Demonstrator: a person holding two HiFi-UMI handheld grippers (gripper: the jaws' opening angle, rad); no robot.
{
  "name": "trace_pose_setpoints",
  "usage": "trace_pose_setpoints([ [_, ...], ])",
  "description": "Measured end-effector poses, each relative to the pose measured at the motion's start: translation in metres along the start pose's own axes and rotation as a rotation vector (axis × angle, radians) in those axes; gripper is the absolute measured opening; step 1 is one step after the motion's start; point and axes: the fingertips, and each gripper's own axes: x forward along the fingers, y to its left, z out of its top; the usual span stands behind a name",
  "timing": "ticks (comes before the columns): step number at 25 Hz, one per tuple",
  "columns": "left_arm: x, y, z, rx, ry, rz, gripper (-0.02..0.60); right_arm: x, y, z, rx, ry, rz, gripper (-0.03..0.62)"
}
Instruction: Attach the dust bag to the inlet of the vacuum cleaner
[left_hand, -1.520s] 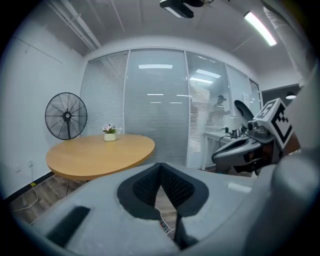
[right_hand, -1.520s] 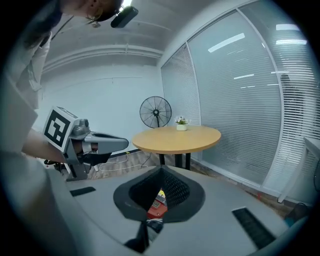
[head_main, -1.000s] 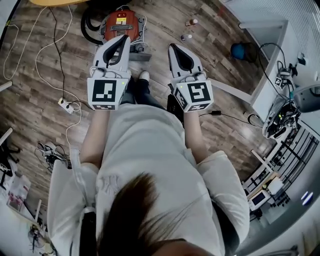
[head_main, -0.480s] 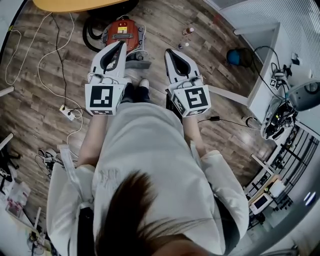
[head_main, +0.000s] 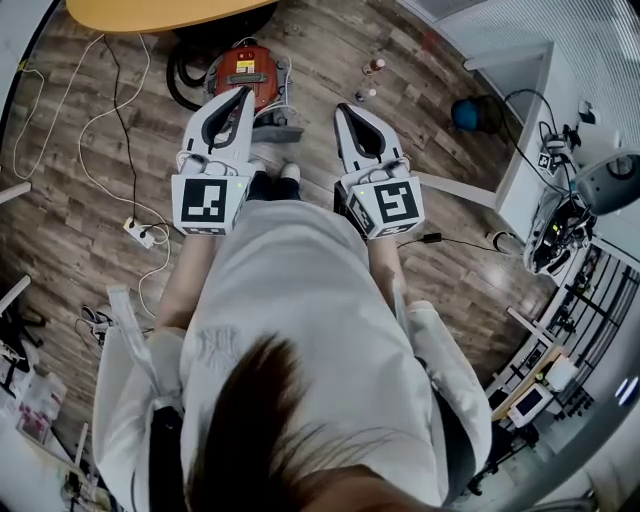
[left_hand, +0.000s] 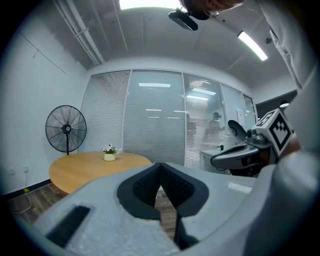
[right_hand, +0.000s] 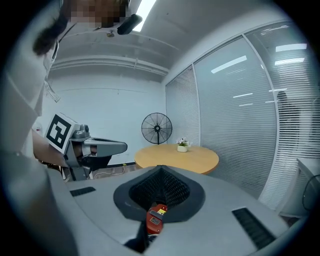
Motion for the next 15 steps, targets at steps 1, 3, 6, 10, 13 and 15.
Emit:
trace_pose_setpoints([
  [1,-0.001,-0.001,0.002,0.005,-0.005,-0.004,0.017,-0.001,0.000,0.000,0.002,-0.004,-0.006,0.002],
  [3,-0.003,-0.003,0.004,0.022,-0.014,-0.019,0.017,-0.005,0.000,0.000,0.004,-0.009,-0.016,0.002],
  [6,-0.009,-0.010,0.002,0.042,-0.020,-0.043,0.017,-0.010,-0.001,-0.002,0.001,-0.009,-0.030,0.002],
  [10,-0.018,-0.018,-0.001,0.057,-0.012,-0.068,0.017,-0.016,-0.005,-0.003,-0.001,-0.016,-0.051,0.002],
  [13,-0.025,-0.015,-0.007,0.059,-0.004,-0.059,0.017,-0.017,-0.008,-0.002,0.000,-0.025,-0.065,0.002],
  [15,-0.027,-0.013,-0.008,0.062,-0.010,-0.049,0.017,-0.019,-0.008,-0.001,0.001,-0.031,-0.071,0.002],
])
